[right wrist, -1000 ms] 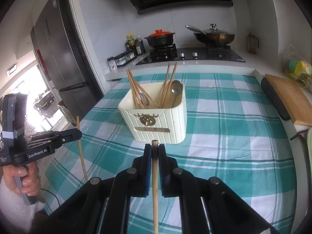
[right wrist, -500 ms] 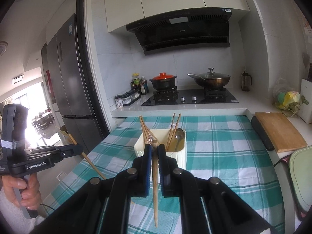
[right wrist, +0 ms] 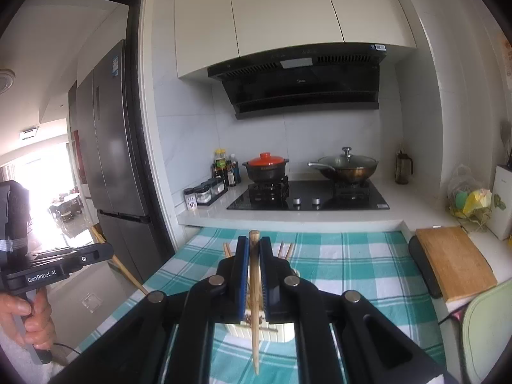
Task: Organize utensils
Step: 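Lift both chopsticks and carry them over the caddy, then open both grippers to drop the chopsticks into the caddy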
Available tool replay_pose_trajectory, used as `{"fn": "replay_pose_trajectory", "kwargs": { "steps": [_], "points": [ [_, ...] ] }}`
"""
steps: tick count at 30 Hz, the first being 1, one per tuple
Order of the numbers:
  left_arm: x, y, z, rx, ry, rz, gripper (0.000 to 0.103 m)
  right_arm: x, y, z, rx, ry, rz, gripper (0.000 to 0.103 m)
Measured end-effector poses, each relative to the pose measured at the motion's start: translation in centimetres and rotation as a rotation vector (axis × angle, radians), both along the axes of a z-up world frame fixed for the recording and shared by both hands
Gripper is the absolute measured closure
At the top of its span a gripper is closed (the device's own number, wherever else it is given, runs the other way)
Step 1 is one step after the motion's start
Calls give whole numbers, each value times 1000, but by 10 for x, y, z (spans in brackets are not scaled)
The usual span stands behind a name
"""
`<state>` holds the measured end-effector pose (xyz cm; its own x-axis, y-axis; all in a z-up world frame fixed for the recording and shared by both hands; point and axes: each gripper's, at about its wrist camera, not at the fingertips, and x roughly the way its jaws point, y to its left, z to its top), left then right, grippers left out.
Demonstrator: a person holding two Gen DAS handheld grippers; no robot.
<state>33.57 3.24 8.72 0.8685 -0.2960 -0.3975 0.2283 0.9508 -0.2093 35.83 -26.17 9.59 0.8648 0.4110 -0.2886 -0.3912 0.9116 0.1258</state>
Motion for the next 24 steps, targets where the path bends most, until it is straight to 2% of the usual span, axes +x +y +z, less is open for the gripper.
{"fn": "replay_pose_trajectory", "kwargs": {
  "steps": [5,10,14,20,24],
  "points": [
    [39,4,18,-4,-40,45,99,33,18,27,-23,-87,-1,96],
    [92,0,0,-19,15,69,99,72,41,18,-52,-141,-4,96],
    [135,-6,-30,-28,123,64,99,114,52,-11,-81,-26,-6,96],
    [186,-23,-81,1,295,27,99,179,50,-74,-102,276,-31,96],
    [204,-37,-105,38,348,19,99,206,50,-109,-114,383,-46,96]
  ]
}}
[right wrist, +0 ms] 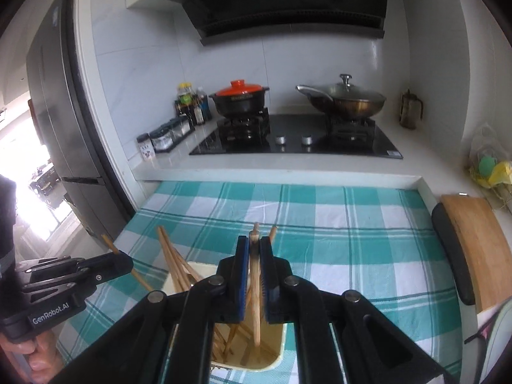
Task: Organize utensils
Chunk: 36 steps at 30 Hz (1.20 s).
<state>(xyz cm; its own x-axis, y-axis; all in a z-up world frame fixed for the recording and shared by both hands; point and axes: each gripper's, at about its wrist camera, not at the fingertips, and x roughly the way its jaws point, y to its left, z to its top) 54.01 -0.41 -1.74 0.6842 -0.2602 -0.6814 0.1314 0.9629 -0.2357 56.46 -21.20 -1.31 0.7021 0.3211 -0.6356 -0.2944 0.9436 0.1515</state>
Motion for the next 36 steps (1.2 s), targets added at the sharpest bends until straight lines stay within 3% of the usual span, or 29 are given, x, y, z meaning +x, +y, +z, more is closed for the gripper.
{"fn": "replay_pose_trajectory", "kwargs": {
  "steps": [4,6,8,10,12,13,15,20,24,30,36],
  "points": [
    [5,-10,-6,52,1,10,94,21,4,-23,-20,85,-1,93],
    [-1,-9,-1,66,-20,18,67,17,1,-22,-31,67,-22,70],
    [-16,-5,8,85,-72,42,48,7,-7,-15,3,38,-40,57],
    [-34,0,19,120,-124,61,38,-5,-15,-5,22,10,-52,57],
    [-56,3,29,153,-171,90,18,-24,-19,8,21,-41,-52,56],
    [-68,5,34,157,-195,100,13,-36,-21,14,14,-69,-51,54],
    [-94,5,42,158,-241,116,2,-63,-23,26,17,-123,-42,43],
    [-156,2,46,175,-303,186,1,-137,-30,35,30,-190,-39,28],
    [-194,0,38,140,-281,193,1,-191,-35,31,30,-218,-48,20],
    [-235,-13,30,221,-259,215,0,-250,-36,26,-59,-250,-74,16],
    [-267,-20,26,246,-267,233,0,-285,-36,21,-82,-254,-87,13]
  ]
}}
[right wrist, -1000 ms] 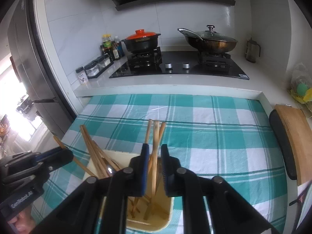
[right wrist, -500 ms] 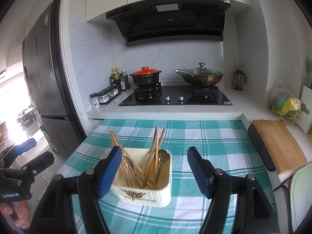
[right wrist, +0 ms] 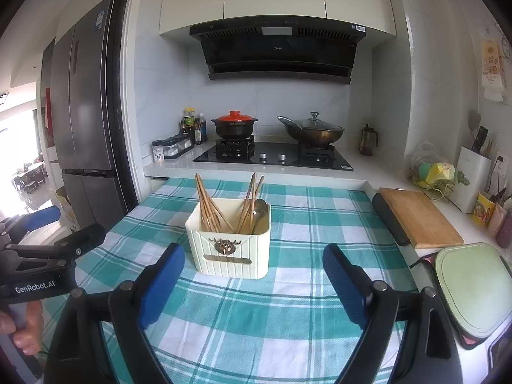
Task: Organize utensils
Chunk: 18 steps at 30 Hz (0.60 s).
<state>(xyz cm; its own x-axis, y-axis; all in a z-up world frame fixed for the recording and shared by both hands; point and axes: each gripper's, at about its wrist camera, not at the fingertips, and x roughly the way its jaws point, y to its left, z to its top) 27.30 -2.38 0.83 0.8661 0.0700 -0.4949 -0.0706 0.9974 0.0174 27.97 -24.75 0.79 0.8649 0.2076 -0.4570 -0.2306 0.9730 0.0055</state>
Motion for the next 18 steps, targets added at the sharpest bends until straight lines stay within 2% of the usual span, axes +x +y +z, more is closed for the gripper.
{"fn": "replay_pose_trajectory", "kwargs": {
  "steps": [9,13,18],
  "points": [
    [-27,-5,2,22,-9,-7,0,-31,12,4,-33,-7,-5,13],
    [-35,-2,8,6,-28,-11,0,-39,15,11,-42,-19,-29,11],
    [-39,3,14,18,-37,25,0,-48,19,17,-45,-35,-31,11]
  ]
}}
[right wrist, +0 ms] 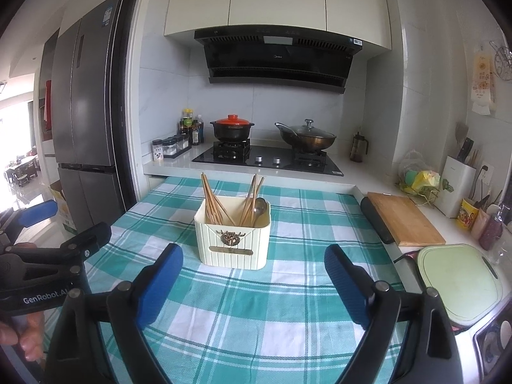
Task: Organize utensils
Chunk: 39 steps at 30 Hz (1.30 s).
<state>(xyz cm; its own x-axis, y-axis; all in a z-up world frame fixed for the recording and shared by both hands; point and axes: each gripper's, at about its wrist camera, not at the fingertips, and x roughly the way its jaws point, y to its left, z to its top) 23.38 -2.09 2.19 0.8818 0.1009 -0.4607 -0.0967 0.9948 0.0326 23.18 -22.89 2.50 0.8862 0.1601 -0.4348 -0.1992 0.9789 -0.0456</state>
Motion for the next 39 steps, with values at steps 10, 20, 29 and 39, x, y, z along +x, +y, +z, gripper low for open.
{"fn": "replay_pose_trajectory", "kwargs": {
  "steps": [10,20,29,39],
  "points": [
    [-16,-1,12,-9,-37,-11,0,-10,8,5,-15,-21,31,11],
    [-12,4,10,-15,-19,36,0,-11,10,1,-17,-12,43,11],
    [-7,5,4,-24,6,32,0,-12,11,-1,-12,-6,65,11],
    [-5,0,0,10,15,42,0,-11,12,-4,-13,15,70,11]
  ]
}}
